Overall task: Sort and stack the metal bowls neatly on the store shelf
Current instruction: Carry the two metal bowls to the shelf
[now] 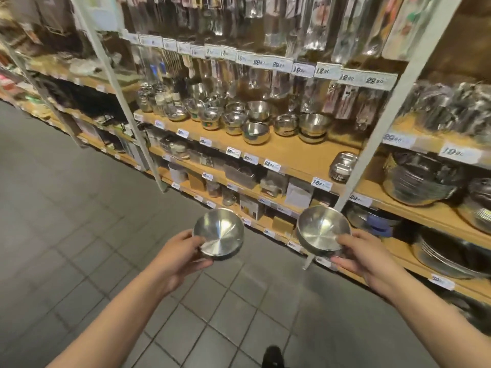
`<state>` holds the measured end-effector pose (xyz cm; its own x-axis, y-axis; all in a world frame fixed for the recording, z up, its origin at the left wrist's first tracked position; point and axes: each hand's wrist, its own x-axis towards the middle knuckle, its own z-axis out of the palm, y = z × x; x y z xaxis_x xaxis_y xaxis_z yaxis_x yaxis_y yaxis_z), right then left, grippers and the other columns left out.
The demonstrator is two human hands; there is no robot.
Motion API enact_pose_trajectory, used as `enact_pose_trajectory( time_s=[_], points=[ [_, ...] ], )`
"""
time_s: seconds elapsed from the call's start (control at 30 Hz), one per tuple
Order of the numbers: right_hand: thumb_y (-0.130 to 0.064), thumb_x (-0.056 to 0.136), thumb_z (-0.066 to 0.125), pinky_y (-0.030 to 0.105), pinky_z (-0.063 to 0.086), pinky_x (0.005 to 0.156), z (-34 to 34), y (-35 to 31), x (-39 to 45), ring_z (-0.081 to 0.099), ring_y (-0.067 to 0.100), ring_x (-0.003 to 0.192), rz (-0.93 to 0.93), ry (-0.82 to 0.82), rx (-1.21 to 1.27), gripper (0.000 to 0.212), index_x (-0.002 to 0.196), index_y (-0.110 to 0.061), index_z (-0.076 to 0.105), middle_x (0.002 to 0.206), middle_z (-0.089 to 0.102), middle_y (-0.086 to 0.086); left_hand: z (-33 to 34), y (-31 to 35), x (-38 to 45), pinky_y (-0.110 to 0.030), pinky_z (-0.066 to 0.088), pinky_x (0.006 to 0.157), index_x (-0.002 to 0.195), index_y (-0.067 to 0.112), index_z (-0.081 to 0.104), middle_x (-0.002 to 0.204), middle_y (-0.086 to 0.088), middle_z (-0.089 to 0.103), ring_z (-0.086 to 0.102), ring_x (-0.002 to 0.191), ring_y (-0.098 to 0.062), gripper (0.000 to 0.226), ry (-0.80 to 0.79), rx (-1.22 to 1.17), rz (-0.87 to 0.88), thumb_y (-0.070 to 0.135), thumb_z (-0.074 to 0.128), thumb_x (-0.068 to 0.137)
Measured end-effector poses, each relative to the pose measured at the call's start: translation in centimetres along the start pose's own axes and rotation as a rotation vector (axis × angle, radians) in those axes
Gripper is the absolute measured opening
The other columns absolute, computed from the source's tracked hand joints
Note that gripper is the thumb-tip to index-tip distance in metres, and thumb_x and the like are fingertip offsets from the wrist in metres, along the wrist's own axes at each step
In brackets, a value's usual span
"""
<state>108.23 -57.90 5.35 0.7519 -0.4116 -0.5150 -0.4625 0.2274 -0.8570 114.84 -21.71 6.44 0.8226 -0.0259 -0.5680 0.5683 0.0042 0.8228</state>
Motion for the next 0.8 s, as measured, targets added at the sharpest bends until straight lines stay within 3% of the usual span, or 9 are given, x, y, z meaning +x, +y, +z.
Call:
enact_pose_trajectory(
  time_s=[0.2,0.33,0.4,0.5,0.63,0.8],
  points=[
    [-0.007,0.093,0.065,0.038,0.063,0.072,2.2,-3.5,11.5,0.073,0.025,0.076,-0.015,0.027,0.032,0.018,0.110,-0.005,0.061,0.089,0.072,0.021,4.4,6.1,11.7,-0.035,0.063,0.069,0.114,0.007,0.064,0.102,-0.014,0.070,0.070,0.086,-0.027,0.019,-0.073,0.060,-0.025,0.004,0.054,0.098],
    [-0.006,0.092,0.065,0.033,0.062,0.065,3.7,-7.1,19.1,0.066,0.017,0.065,0.002,-0.025,0.078,0.014,0.104,-0.001,0.062,0.064,0.063,0.007,7.0,11.3,18.3,-0.041,0.062,0.083,0.120,0.008,0.062,0.108,-0.016,0.066,0.066,0.094,-0.029,0.023,-0.086,0.111,-0.050,0.004,0.051,0.100],
    [-0.007,0.093,0.065,0.034,0.062,0.065,4.8,-9.5,22.6,0.068,0.019,0.062,0.006,-0.049,0.076,0.015,0.106,-0.001,0.062,0.064,0.065,0.008,8.0,14.1,21.3,-0.041,0.061,0.085,0.120,0.012,0.063,0.106,-0.014,0.069,0.066,0.093,-0.027,0.025,-0.094,0.139,-0.036,0.004,0.050,0.101],
    [-0.007,0.093,0.064,0.031,0.061,0.061,6.5,-13.0,26.8,0.076,0.019,0.071,0.020,-0.020,0.073,0.014,0.108,-0.007,0.062,0.084,0.075,0.013,9.3,17.6,25.6,-0.037,0.064,0.077,0.120,0.011,0.061,0.107,-0.014,0.070,0.068,0.091,-0.026,0.023,-0.082,0.153,-0.041,0.004,0.052,0.100],
    [-0.009,0.092,0.066,0.032,0.061,0.061,8.1,-15.7,31.4,0.076,0.023,0.079,0.049,0.033,0.101,0.021,0.112,-0.010,0.061,0.098,0.075,0.017,11.2,20.4,32.0,-0.032,0.064,0.065,0.124,0.002,0.059,0.105,-0.017,0.064,0.064,0.085,-0.024,0.025,-0.106,0.132,-0.091,0.003,0.054,0.100],
    [-0.005,0.089,0.068,0.031,0.061,0.059,8.7,-17.1,34.4,0.076,0.024,0.075,0.023,0.167,0.212,0.018,0.105,-0.011,0.065,0.093,0.077,0.016,14.8,23.3,40.2,-0.034,0.063,0.069,0.122,-0.003,0.059,0.096,-0.016,0.068,0.069,0.074,-0.022,0.025,-0.189,0.209,-0.118,0.003,0.057,0.098]
  ],
)
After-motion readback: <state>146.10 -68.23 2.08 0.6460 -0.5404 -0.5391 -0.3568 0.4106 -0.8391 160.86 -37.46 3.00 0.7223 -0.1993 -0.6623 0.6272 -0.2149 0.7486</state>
